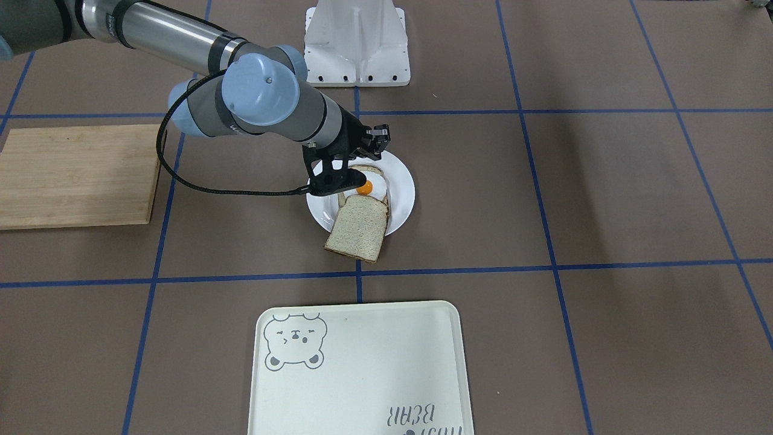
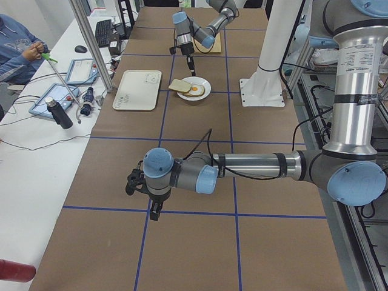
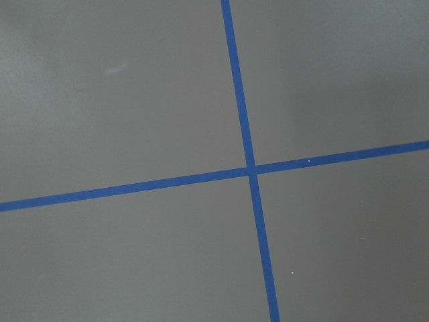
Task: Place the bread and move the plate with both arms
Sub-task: 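Lower the bread onto the egg-topped slice and open the right gripper, then withdraw the right gripper away from the plate while the left arm reaches toward the plate, then move the left gripper to the plate rim nearest it and grip the rim, then slide the plate with the left gripper onto the bear-print tray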
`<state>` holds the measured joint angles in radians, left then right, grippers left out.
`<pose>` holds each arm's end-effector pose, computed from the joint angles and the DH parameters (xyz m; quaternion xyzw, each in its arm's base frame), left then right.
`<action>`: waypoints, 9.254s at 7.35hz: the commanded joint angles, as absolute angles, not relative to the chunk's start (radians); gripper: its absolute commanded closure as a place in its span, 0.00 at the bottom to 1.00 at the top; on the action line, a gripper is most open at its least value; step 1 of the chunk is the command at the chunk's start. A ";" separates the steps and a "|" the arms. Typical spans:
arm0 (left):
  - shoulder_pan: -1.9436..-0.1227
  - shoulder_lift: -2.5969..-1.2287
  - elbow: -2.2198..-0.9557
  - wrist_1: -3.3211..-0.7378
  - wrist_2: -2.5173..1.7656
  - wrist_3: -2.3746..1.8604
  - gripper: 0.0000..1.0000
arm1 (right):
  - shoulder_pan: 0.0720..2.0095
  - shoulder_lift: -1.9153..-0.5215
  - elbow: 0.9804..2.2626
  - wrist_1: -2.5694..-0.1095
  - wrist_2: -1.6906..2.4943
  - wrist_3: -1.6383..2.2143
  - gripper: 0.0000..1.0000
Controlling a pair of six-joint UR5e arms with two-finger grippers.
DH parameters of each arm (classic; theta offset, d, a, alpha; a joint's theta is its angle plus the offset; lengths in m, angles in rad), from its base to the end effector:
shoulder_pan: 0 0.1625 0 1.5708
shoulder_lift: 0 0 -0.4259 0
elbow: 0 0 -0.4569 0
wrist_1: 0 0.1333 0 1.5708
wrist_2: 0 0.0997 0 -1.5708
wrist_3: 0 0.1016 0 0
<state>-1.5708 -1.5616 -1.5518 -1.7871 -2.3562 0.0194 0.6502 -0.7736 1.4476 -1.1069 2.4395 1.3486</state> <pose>-0.0615 -0.5642 0.6532 0.0905 0.3801 0.0449 0.9194 -0.5736 -0.5063 0.1119 -0.1148 -0.5927 -0.0592 0.7950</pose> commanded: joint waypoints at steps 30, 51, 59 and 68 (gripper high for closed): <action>-0.612 -2.014 -1.438 -2.802 -2.000 -1.695 0.07 | 1.289 -1.496 1.717 -1.269 2.318 0.586 0.00; -0.431 -1.994 -1.368 -3.076 -1.749 -1.810 1.00 | 1.292 -1.480 1.732 -1.298 2.304 0.592 0.01; -0.569 -2.205 -1.143 -3.089 -1.537 -2.077 1.00 | 1.293 -1.485 1.733 -1.296 2.301 0.591 0.01; -0.592 -2.578 -0.683 -3.048 -1.404 -2.181 1.00 | 1.290 -1.494 1.723 -1.296 2.304 0.597 0.00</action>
